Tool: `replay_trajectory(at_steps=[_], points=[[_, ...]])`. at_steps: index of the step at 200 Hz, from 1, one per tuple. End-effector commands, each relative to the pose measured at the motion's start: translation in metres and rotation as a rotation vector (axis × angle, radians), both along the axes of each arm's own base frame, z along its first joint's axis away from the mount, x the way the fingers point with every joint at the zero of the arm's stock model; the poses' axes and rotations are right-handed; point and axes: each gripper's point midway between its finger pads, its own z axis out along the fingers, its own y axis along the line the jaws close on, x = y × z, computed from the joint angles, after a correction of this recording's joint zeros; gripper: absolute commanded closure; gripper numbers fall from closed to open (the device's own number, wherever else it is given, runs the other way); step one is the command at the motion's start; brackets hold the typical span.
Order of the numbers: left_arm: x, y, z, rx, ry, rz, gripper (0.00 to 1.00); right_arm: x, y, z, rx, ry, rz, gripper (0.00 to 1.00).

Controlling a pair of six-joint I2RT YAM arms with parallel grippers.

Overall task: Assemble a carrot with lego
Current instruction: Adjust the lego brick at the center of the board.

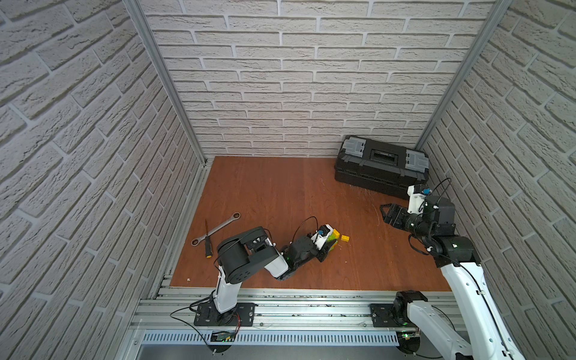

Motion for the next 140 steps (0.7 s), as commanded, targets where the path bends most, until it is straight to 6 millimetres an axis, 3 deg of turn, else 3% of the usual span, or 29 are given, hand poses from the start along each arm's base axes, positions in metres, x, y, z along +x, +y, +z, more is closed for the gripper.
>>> replay_trajectory(at_steps=[1,58,80,140], points=[[0.007,-0.005,0.015,0.008,-0.143,0.056,1.00,0.006,0.007,0.014,-0.001,-0.087,0.046,0.21],[0.010,-0.011,0.010,0.062,-0.267,0.157,1.00,0.004,0.008,0.005,0.004,-0.087,0.052,0.21],[0.013,-0.016,0.020,0.048,-0.288,0.165,1.00,0.005,0.007,0.005,0.002,-0.088,0.048,0.21],[0.023,-0.011,0.006,-0.008,-0.183,0.195,1.00,0.010,0.009,-0.001,0.005,-0.071,0.057,0.20]])
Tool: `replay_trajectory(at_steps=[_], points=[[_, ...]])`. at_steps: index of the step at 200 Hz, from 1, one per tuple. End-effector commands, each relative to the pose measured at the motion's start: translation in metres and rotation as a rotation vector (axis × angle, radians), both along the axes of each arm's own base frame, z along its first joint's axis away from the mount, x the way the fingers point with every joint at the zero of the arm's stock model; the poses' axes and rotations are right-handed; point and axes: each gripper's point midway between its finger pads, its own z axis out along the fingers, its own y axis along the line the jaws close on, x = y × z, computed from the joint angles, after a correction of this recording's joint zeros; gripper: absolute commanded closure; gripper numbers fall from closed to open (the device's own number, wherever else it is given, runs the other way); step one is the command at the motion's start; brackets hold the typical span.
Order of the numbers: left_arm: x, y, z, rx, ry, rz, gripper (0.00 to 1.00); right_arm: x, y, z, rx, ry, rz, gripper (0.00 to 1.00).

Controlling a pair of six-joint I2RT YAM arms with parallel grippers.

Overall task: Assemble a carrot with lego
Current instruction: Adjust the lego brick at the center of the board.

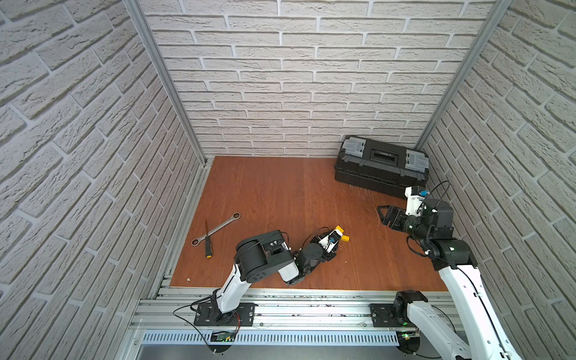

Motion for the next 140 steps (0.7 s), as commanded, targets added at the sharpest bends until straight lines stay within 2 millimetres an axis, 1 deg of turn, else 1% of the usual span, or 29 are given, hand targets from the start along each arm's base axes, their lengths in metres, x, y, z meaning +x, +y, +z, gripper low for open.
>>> replay_trajectory(at_steps=[1,48,85,140], points=[[0.008,0.004,0.006,-0.084,0.032,0.027,1.00,0.008,0.003,0.005,-0.004,-0.036,0.019,0.20],[0.006,-0.001,0.003,-0.112,0.069,-0.008,1.00,0.011,0.004,0.002,-0.001,-0.015,0.031,0.20],[0.007,0.003,0.002,-0.111,0.075,-0.003,1.00,0.011,0.004,0.000,-0.003,-0.007,0.033,0.20],[0.004,0.012,-0.003,-0.096,0.087,0.000,1.00,0.008,0.004,0.001,-0.008,-0.006,0.032,0.19]])
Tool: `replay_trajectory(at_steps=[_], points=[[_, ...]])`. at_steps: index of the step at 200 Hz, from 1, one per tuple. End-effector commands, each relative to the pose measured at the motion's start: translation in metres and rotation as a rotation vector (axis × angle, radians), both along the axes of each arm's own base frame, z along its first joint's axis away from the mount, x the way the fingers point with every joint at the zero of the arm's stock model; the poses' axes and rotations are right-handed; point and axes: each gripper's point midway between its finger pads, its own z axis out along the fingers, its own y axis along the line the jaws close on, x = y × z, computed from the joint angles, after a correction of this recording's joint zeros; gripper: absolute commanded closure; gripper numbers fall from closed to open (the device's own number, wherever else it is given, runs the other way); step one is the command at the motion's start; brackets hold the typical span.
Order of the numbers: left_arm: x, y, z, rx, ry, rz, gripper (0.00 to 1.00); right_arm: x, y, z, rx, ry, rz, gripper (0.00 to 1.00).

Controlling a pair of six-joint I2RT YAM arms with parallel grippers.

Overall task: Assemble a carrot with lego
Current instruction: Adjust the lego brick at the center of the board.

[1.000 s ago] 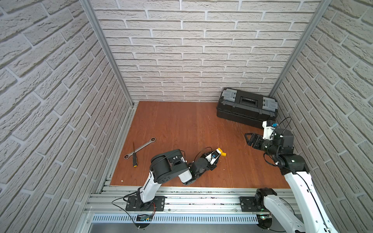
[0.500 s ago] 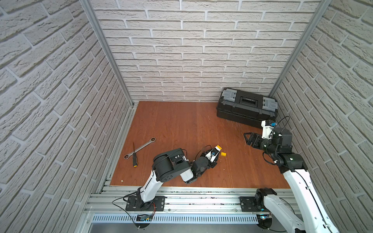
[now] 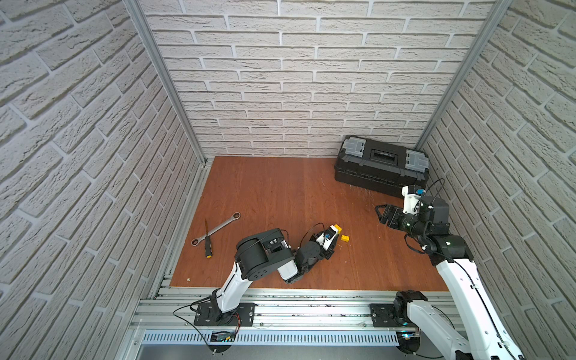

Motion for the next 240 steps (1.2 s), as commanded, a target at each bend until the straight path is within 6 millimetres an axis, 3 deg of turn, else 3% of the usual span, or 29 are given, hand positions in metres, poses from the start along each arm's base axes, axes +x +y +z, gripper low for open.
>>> replay_trajectory(at_steps=[1,23,38,66,172,192,212,217,240], points=[[-0.001,0.007,0.000,-0.012,0.007,0.002,1.00,0.001,0.002,0.011,-0.012,-0.043,0.017,0.19],[-0.001,0.008,-0.002,-0.017,0.020,0.001,1.00,-0.001,0.002,0.012,-0.011,-0.048,0.018,0.19],[-0.002,0.009,-0.005,-0.013,0.027,-0.007,0.86,-0.002,0.002,0.012,-0.012,-0.048,0.016,0.19],[-0.004,0.010,-0.008,-0.007,0.034,-0.014,0.73,-0.004,0.002,0.013,-0.014,-0.050,0.016,0.19],[-0.009,0.015,-0.018,0.029,0.036,-0.013,0.38,-0.005,0.000,0.019,-0.034,-0.057,0.020,0.18],[-0.012,0.015,-0.015,0.034,0.025,-0.014,0.30,-0.004,0.001,0.019,-0.032,-0.057,0.020,0.18],[-0.015,0.018,-0.010,0.029,0.017,-0.005,0.14,-0.003,0.001,0.019,-0.028,-0.048,0.023,0.18],[-0.015,0.019,-0.007,0.027,0.014,-0.003,0.03,-0.003,0.002,0.019,-0.027,-0.046,0.026,0.18],[-0.020,0.021,0.007,0.021,-0.017,0.002,0.02,0.000,0.003,0.013,-0.022,-0.027,0.030,0.17]])
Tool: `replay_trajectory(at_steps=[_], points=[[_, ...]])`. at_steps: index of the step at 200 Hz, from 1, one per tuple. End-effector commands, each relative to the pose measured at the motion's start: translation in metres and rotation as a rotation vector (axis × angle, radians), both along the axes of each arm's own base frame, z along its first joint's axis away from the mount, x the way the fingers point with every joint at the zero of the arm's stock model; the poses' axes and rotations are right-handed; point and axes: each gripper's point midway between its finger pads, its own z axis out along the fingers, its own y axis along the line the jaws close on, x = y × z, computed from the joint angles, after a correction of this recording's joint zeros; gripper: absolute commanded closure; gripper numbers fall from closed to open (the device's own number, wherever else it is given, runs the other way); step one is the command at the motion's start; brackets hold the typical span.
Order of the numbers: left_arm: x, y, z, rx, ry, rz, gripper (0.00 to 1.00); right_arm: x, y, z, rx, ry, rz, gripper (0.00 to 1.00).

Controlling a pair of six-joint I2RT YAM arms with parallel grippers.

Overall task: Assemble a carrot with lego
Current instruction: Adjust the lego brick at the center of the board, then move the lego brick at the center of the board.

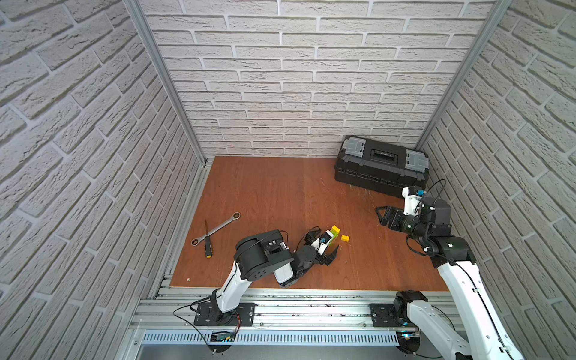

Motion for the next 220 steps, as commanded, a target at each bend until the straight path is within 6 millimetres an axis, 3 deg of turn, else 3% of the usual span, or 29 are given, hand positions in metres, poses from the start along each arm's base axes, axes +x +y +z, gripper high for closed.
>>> replay_trajectory(at_steps=[1,41,77,108,131,169,195,220], points=[[-0.004,0.002,0.031,-0.053,-0.058,0.014,0.02,0.006,0.002,0.010,-0.005,-0.029,0.017,0.17],[-0.014,0.013,0.050,-0.064,-0.090,0.038,0.02,0.018,0.010,-0.019,0.057,0.118,0.037,0.18],[-0.027,0.034,0.089,-0.119,-0.142,0.098,0.02,0.024,0.043,-0.070,0.058,0.384,0.181,0.20],[-0.025,0.073,0.144,-0.230,-0.172,0.253,0.02,0.028,0.066,-0.116,0.029,0.538,0.210,0.22],[-0.025,0.090,0.174,-0.182,-0.146,0.294,0.02,0.043,0.067,-0.132,0.072,0.526,0.142,0.27],[-0.029,0.149,0.225,-0.322,-0.113,0.402,0.02,0.059,0.070,-0.158,0.092,0.575,0.113,0.51],[-0.034,0.186,0.244,-0.418,-0.071,0.436,0.02,0.057,0.071,-0.174,0.099,0.620,0.104,0.53],[-0.034,0.215,0.243,-0.451,0.028,0.491,0.02,0.055,0.077,-0.188,0.084,0.643,0.132,0.56]])
